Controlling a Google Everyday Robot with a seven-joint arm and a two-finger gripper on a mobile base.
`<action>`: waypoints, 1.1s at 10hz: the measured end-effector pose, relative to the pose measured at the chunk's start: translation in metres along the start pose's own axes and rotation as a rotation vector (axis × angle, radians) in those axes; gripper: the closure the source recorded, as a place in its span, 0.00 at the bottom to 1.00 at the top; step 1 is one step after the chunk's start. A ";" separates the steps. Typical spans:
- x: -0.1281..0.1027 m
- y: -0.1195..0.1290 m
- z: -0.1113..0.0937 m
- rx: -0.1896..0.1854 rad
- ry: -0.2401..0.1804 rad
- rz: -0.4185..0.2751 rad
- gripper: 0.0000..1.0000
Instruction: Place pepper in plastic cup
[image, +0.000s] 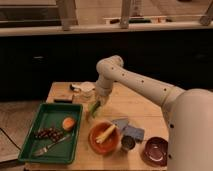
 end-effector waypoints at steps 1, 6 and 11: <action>-0.002 -0.003 0.000 -0.003 -0.001 -0.014 1.00; -0.011 -0.023 0.005 0.001 -0.009 -0.053 1.00; -0.010 -0.036 0.008 -0.010 -0.012 -0.048 0.72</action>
